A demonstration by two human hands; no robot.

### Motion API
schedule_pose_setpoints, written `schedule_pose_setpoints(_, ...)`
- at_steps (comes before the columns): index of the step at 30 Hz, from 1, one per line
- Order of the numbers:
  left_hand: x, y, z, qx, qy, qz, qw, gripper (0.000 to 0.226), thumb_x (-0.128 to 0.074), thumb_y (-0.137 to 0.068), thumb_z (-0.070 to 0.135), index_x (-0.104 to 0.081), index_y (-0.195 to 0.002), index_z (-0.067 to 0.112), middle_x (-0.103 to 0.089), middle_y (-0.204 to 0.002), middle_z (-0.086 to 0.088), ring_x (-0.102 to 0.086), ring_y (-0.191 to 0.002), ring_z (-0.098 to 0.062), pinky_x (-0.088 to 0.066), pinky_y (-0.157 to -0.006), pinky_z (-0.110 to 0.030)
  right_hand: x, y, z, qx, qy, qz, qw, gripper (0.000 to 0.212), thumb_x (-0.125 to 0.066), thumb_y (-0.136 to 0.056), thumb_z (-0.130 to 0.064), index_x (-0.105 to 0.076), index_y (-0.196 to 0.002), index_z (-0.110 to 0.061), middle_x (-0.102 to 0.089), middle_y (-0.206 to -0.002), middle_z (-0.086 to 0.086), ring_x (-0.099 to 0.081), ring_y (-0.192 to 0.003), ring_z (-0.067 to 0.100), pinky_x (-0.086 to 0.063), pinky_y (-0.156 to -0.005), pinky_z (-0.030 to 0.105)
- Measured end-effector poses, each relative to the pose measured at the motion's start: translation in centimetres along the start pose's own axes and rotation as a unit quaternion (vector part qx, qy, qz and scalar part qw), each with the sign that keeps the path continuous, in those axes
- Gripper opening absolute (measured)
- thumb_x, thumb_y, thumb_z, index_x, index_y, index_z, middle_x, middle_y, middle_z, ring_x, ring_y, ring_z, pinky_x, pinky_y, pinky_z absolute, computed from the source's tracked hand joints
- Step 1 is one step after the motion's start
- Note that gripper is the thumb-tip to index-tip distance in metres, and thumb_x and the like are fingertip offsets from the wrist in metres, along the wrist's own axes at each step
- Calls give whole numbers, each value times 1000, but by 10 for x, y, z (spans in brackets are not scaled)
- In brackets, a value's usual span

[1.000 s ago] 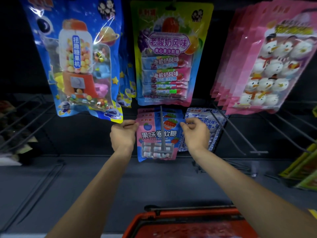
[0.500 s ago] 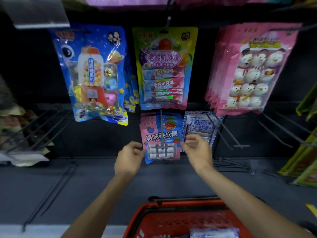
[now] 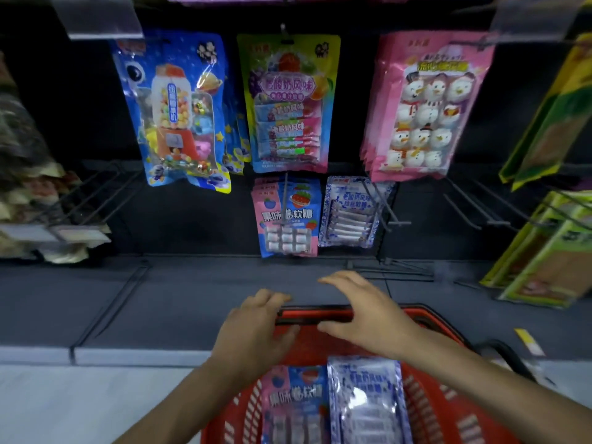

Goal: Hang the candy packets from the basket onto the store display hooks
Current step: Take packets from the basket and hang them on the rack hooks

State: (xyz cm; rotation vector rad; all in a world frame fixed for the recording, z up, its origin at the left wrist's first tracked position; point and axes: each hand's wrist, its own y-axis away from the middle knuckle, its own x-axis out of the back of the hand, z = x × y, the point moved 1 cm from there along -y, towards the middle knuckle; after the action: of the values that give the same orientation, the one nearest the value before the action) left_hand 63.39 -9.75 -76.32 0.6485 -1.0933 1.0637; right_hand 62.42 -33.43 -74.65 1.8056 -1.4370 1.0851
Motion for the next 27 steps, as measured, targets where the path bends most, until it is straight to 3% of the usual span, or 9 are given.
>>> schedule_pose_setpoints(3, -8, 30, -10, -48, -93, 32, 994, 63, -46, -81, 64, -61, -134, 34, -64, -129, 8, -68, -110, -21, -56, -90, -40, -16, 31, 4, 8, 69, -62, 996, 92, -69, -81, -71, -33, -159, -37, -32, -159, -11, -39, -145, 12, -35, -120, 32)
schedule_pose_setpoints(6, -25, 54, -32, -82, -146, 80, 983, 57, -51, -80, 56, -70, -123, 22, -69, -120, -3, -70, -102, -32, -58, -82, -45, -45, 52, 13, 16, 91, -118, 989, 90, -73, -84, -63, -35, -159, -33, -36, -155, -6, -40, -143, 17, -34, -120, 33)
schedule_pose_setpoints(10, -57, 72, -66, -40, -169, 39, 984, 57, -59, -87, 46, -61, -136, 18, -63, -130, -14, -62, -119, -42, -54, -95, -53, -99, 59, 21, -19, 96, -198, 975, 91, -76, -86, -55, -33, -161, -27, -37, -155, -1, -38, -145, 21, -34, -120, 34)
schedule_pose_setpoints(13, -79, 82, -77, 3, -136, -1, 991, 75, -73, -85, 38, -44, -152, 21, -49, -149, -16, -51, -132, -43, -53, -99, -56, -145, 47, 27, -48, 85, -236, 967, 87, -78, -87, -47, -36, -159, -20, -41, -152, 4, -43, -141, 27, -40, -115, 36)
schedule_pose_setpoints(17, -89, 86, -80, 14, -76, 7, 997, 85, -72, -85, 30, -34, -160, 20, -33, -162, -15, -38, -143, -44, -52, -104, -57, -196, 25, 25, -87, 69, -216, 970, 77, -78, -88, -41, -46, -152, -15, -48, -143, 8, -49, -134, 30, -46, -108, 39)
schedule_pose_setpoints(21, -92, 85, -82, 15, -50, 19, 998, 67, -74, -82, 24, -55, -146, 18, -36, -160, -16, -37, -143, -44, -57, -93, -54, -224, 10, 24, -54, 146, -191, 969, 74, -75, -90, -34, -42, -153, -12, -43, -145, 10, -44, -132, 33, -48, -104, 42)
schedule_pose_setpoints(27, -92, 82, -82, 32, -43, 30, 998, 40, -73, -84, 26, -68, -124, 20, -35, -161, -11, -33, -145, -38, -61, -80, -47, -253, 1, 31, -141, 92, -137, 976, 73, -79, -81, -14, -47, -147, -13, -50, -136, 9, -43, -127, 31, -45, -105, 40)
